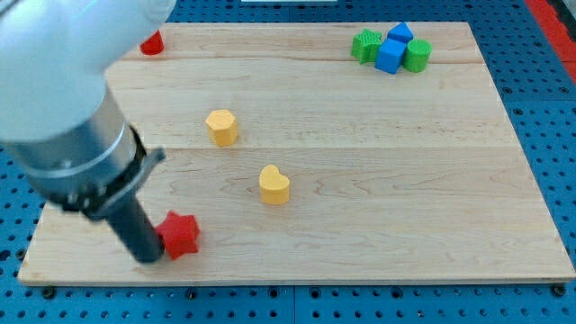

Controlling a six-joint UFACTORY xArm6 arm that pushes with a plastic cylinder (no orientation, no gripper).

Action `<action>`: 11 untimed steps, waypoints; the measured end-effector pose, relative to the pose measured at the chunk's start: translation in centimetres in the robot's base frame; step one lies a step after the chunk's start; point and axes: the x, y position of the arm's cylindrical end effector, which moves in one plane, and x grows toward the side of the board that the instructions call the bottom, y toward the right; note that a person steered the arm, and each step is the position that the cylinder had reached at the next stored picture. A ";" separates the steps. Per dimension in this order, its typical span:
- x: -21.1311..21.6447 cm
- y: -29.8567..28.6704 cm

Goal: Push the red star and yellow heart slightly towards the center

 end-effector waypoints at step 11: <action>-7.9 14.6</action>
